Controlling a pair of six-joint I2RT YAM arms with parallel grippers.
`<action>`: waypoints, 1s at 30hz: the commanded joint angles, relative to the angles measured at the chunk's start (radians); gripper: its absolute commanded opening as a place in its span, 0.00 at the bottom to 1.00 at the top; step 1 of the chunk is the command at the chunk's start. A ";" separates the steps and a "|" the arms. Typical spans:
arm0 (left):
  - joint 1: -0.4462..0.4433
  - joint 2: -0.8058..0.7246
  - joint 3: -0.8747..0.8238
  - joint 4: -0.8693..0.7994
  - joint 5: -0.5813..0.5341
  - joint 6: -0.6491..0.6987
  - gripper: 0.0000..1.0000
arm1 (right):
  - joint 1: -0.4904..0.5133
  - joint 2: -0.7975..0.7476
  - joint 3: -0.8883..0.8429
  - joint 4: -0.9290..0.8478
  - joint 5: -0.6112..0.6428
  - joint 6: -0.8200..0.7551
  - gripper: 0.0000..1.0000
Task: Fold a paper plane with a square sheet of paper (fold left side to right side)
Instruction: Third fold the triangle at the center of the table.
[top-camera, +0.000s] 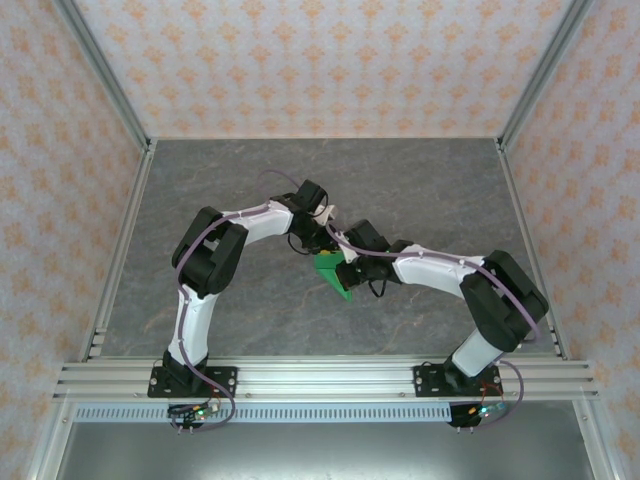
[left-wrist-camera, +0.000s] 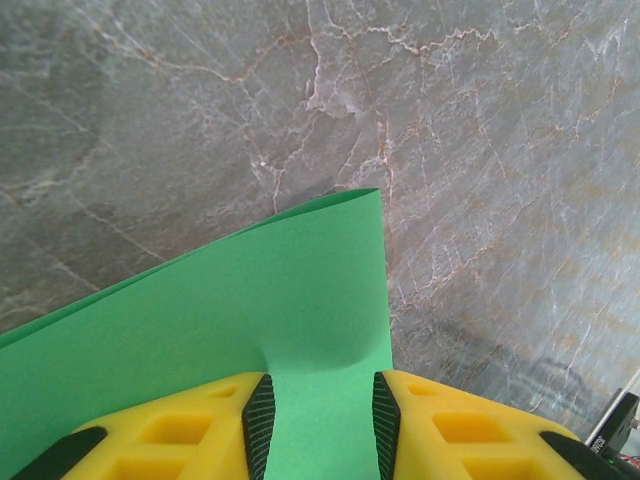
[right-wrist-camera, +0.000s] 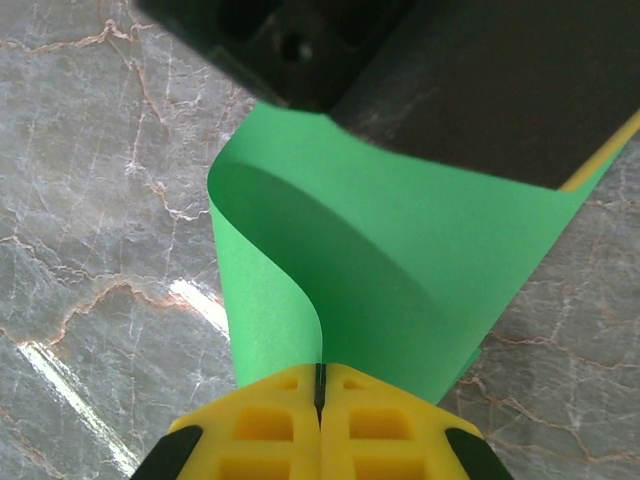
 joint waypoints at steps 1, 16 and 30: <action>-0.025 0.037 -0.025 -0.043 -0.021 0.011 0.35 | -0.008 0.021 0.000 0.023 0.027 0.015 0.00; -0.027 0.033 -0.030 -0.041 -0.025 0.009 0.35 | -0.011 0.046 0.000 0.025 0.069 0.032 0.00; -0.028 0.030 -0.037 -0.035 -0.021 0.006 0.35 | -0.010 0.073 0.007 0.008 0.077 0.032 0.00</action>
